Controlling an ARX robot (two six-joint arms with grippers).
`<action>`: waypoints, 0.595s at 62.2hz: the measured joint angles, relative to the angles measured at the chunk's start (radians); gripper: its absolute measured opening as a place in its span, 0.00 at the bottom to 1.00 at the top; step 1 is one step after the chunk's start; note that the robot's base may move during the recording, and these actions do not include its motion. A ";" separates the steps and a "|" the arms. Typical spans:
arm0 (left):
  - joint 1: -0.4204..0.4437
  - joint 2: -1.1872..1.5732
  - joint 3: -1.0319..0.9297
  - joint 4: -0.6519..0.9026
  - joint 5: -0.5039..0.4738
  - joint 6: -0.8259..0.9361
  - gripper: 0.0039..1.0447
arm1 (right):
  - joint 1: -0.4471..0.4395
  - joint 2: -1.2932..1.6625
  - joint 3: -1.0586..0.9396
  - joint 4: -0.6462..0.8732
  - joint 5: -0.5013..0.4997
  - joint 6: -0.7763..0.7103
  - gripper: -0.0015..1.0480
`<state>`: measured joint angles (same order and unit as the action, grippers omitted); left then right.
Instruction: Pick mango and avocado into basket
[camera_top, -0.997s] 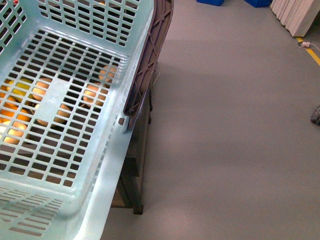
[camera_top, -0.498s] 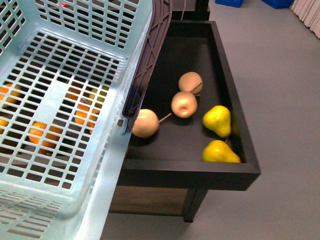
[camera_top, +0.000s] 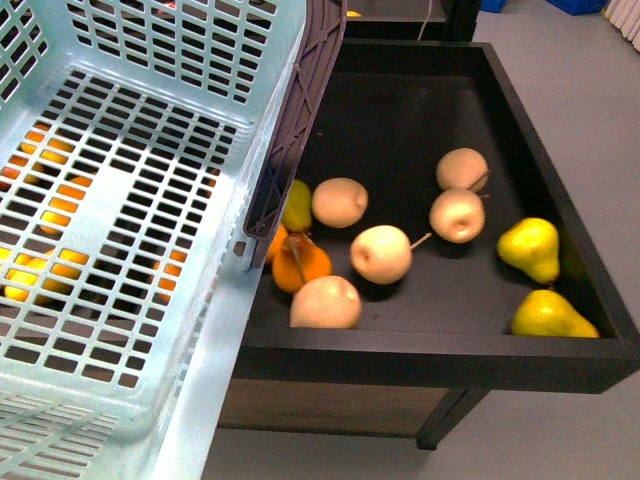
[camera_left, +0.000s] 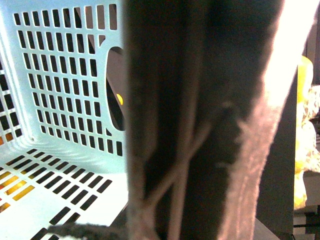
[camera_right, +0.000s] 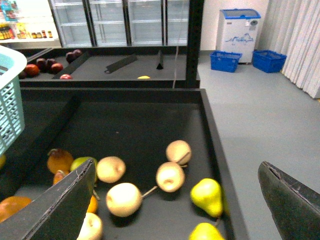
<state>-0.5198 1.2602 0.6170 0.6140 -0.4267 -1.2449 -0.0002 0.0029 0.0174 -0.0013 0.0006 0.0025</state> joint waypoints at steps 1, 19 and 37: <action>0.000 0.000 0.000 0.000 0.000 0.000 0.13 | 0.000 0.000 0.000 0.000 0.000 0.000 0.92; 0.000 0.000 0.000 0.000 -0.002 0.002 0.13 | 0.000 0.000 0.000 0.000 0.000 0.000 0.92; 0.000 0.000 0.000 0.000 0.000 0.000 0.13 | 0.000 0.000 0.000 0.000 0.000 0.000 0.92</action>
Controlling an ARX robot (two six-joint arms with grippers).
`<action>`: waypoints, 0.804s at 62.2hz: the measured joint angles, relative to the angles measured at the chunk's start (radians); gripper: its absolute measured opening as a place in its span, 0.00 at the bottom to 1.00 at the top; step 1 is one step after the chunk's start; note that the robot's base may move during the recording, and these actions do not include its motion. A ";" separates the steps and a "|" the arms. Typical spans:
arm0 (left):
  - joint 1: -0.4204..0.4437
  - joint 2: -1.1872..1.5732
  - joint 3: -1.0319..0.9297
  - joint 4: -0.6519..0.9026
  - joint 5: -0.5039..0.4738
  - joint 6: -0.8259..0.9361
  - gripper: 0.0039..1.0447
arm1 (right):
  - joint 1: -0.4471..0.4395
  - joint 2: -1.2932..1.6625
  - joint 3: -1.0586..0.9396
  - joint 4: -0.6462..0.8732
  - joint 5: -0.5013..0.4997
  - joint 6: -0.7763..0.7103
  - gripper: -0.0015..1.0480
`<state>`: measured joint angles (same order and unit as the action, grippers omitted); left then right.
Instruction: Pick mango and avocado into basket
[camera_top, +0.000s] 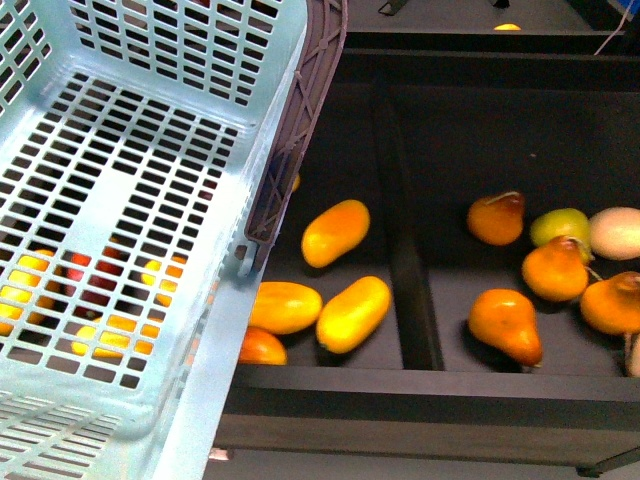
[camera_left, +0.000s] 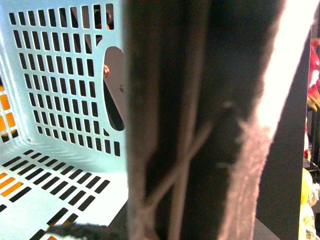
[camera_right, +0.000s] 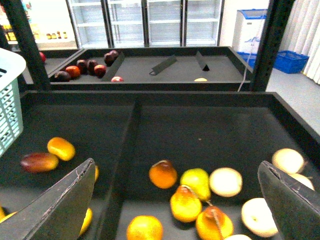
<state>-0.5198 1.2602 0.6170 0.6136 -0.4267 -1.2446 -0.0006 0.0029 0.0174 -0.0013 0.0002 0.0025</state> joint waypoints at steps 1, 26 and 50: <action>0.000 0.000 0.000 0.000 0.000 0.000 0.13 | 0.000 0.000 0.000 0.000 0.000 0.000 0.92; 0.000 0.000 0.000 0.000 -0.005 0.001 0.13 | 0.000 0.000 0.000 -0.001 0.001 0.001 0.92; 0.011 0.002 0.000 0.000 -0.013 0.003 0.13 | 0.000 0.000 0.000 0.000 -0.008 0.000 0.92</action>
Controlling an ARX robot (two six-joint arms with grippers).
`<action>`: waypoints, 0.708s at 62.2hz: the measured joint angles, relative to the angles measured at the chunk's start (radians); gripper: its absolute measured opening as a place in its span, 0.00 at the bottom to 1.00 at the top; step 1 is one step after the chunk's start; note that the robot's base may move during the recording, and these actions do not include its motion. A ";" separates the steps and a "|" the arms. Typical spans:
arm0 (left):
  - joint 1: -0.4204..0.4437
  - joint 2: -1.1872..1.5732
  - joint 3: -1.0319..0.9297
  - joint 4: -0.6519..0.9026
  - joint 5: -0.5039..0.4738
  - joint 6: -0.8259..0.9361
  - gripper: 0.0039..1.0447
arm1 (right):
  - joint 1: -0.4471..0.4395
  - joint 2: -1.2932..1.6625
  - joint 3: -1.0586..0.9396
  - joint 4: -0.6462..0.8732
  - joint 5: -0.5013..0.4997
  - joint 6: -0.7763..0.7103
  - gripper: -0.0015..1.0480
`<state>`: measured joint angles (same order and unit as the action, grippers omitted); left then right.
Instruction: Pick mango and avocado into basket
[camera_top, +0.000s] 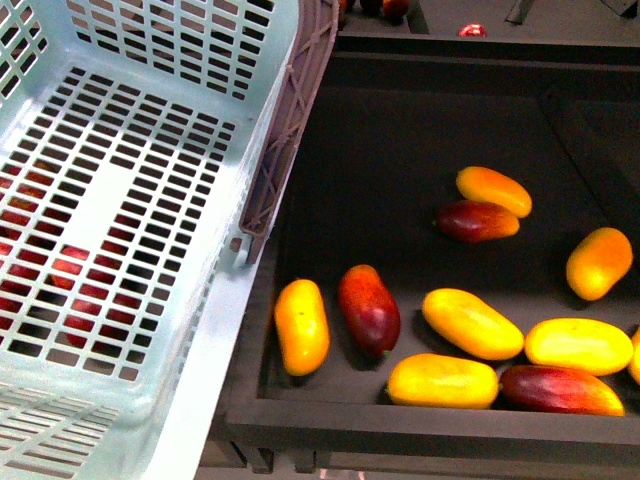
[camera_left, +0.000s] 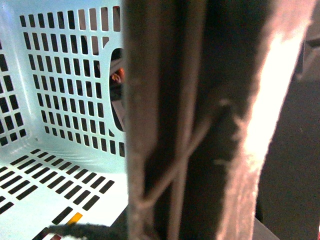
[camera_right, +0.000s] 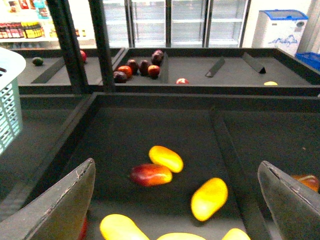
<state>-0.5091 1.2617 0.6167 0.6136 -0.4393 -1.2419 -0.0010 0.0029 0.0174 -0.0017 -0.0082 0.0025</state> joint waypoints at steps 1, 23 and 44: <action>0.001 0.000 0.000 0.000 -0.002 0.001 0.13 | 0.000 0.000 0.000 0.000 0.000 0.000 0.92; 0.040 0.222 0.203 -0.238 0.454 0.426 0.13 | 0.000 0.000 0.000 0.000 0.006 0.000 0.92; 0.056 0.513 0.603 -0.437 0.996 0.668 0.13 | 0.000 0.000 0.000 0.000 0.008 0.000 0.92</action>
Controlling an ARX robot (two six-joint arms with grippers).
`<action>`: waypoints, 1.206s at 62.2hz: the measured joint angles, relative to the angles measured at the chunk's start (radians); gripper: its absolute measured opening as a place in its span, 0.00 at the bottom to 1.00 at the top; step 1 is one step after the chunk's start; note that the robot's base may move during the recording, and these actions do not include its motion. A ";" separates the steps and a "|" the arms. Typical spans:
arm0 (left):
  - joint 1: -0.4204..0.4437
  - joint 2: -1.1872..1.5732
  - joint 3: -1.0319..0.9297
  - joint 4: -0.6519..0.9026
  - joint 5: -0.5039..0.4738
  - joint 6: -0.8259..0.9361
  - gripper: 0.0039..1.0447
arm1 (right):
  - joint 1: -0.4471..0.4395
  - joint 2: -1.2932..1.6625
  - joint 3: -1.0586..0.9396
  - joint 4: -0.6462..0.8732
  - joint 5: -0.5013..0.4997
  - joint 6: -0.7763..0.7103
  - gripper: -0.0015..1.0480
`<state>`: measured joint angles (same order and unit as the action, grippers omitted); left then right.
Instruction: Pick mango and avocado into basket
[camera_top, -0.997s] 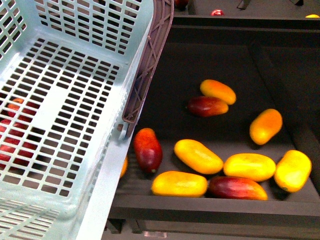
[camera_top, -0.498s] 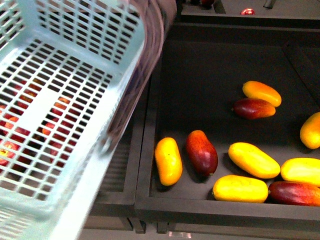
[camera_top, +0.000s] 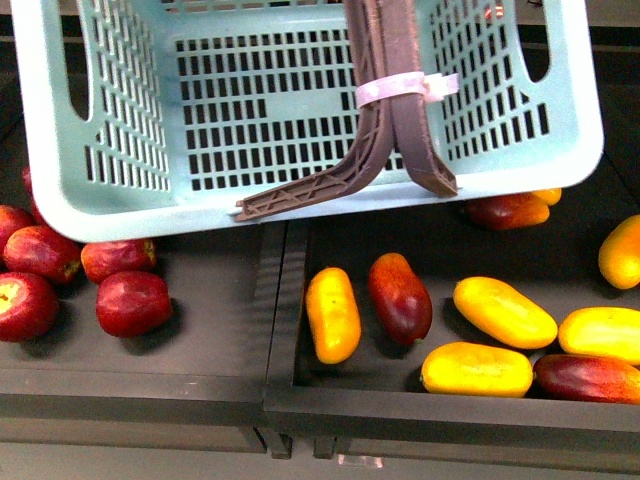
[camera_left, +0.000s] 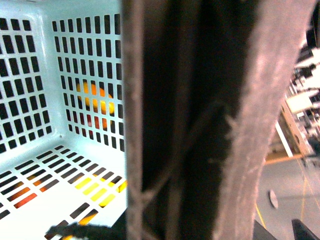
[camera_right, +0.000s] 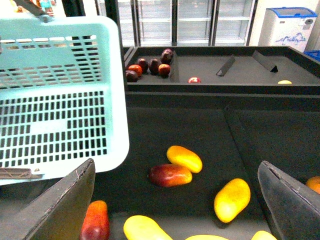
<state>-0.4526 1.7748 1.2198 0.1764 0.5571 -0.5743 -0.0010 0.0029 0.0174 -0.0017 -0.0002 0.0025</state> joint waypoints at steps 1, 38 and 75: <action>-0.002 0.006 0.010 -0.007 0.010 0.003 0.13 | 0.000 0.000 0.000 0.000 0.000 0.000 0.92; -0.086 0.110 0.188 -0.182 0.126 0.087 0.13 | 0.000 0.000 0.000 0.000 0.000 0.000 0.92; -0.086 0.110 0.188 -0.190 0.121 0.098 0.13 | -0.362 1.691 0.678 0.184 -0.154 0.189 0.92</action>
<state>-0.5385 1.8851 1.4075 -0.0132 0.6781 -0.4759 -0.3634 1.6943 0.6952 0.1825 -0.1539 0.1913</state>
